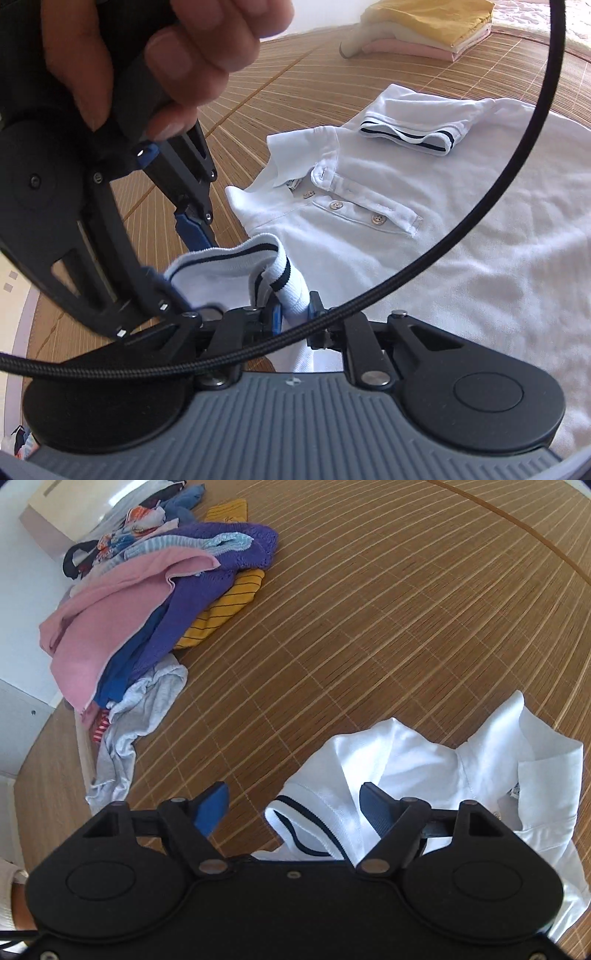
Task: Fold clothes
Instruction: 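Release the sleeve with the left gripper while the right gripper pinches the shirt side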
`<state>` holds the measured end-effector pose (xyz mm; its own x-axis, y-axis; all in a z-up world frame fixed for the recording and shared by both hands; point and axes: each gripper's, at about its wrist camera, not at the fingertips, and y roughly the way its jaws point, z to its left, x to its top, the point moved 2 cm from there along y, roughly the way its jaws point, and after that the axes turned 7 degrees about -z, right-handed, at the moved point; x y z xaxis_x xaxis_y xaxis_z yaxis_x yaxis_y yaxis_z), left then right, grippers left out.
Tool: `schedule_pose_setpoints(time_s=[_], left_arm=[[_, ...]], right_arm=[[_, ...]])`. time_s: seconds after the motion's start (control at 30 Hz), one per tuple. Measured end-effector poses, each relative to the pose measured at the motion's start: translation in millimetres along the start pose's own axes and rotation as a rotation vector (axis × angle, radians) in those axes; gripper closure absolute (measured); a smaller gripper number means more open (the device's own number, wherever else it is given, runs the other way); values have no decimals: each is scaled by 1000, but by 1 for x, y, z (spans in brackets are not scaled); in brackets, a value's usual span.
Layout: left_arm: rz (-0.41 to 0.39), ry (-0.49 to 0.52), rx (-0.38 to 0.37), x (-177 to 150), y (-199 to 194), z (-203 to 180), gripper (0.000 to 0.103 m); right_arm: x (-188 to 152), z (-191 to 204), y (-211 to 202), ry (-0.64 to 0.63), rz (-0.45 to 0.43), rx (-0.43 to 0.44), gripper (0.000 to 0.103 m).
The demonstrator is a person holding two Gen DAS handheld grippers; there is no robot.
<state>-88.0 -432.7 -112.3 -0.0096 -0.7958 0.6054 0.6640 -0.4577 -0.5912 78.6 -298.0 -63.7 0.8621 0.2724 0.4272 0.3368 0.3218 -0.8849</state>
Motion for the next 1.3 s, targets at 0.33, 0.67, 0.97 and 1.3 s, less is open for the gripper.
schedule_pose_setpoints(time_s=[0.33, 0.67, 0.97, 1.3], left_arm=[[110, 46, -60, -22, 3, 4, 73], [123, 14, -66, -38, -3, 3, 67], [197, -71, -74, -52, 4, 10, 60], [227, -101, -75, -63, -5, 8, 60]], right_arm=[[-25, -83, -2, 213, -11, -184, 88], [-59, -96, -23, 329, -159, -199, 54], [-18, -79, 19, 227, -142, -160, 68], [-10, -70, 33, 210, -238, -292, 95]])
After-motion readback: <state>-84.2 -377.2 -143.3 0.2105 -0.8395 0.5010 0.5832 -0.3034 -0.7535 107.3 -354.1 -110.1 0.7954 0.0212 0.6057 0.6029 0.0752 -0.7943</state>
